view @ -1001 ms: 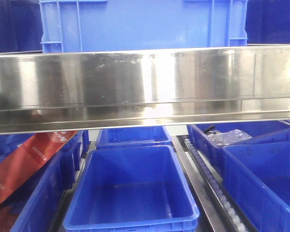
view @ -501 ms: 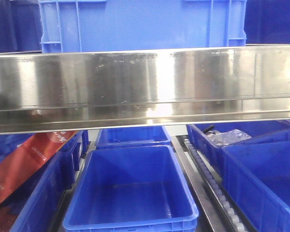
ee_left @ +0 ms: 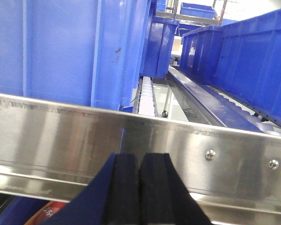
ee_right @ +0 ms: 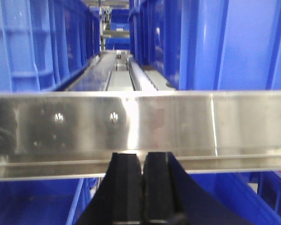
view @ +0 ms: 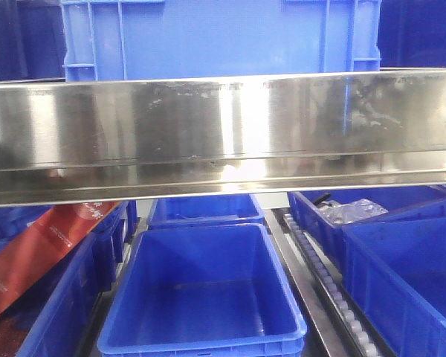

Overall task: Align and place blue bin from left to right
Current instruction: 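Withdraw both grippers back from the placed bin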

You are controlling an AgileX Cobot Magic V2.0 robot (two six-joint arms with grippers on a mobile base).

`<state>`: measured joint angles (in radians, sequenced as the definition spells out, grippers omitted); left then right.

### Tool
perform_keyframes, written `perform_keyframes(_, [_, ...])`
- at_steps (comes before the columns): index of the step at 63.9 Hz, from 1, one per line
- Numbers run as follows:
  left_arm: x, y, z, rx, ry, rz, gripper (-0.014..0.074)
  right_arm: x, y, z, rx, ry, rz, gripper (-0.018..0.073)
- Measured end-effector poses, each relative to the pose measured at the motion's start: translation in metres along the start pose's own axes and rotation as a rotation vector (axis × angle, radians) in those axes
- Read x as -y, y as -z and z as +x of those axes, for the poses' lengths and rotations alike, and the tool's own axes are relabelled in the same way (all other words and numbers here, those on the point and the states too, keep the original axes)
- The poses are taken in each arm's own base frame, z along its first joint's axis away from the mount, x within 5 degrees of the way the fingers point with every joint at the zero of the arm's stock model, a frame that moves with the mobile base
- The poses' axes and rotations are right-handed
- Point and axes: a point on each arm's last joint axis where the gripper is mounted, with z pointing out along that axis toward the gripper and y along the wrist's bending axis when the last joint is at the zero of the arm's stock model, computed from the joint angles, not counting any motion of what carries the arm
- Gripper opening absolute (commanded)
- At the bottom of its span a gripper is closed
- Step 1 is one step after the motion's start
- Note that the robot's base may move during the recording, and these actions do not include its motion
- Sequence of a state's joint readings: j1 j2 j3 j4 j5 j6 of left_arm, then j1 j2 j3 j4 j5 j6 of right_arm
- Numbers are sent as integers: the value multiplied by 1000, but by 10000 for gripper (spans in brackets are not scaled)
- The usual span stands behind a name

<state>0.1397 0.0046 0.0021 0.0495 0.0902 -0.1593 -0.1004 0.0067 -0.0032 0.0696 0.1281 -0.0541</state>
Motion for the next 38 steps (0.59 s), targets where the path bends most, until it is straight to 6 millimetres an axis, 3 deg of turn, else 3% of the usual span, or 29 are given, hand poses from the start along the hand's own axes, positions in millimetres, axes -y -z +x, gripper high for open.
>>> perform_keyframes(38, [0,0,-1,10,0,2,-111,0,0,1,1,0,0,-162])
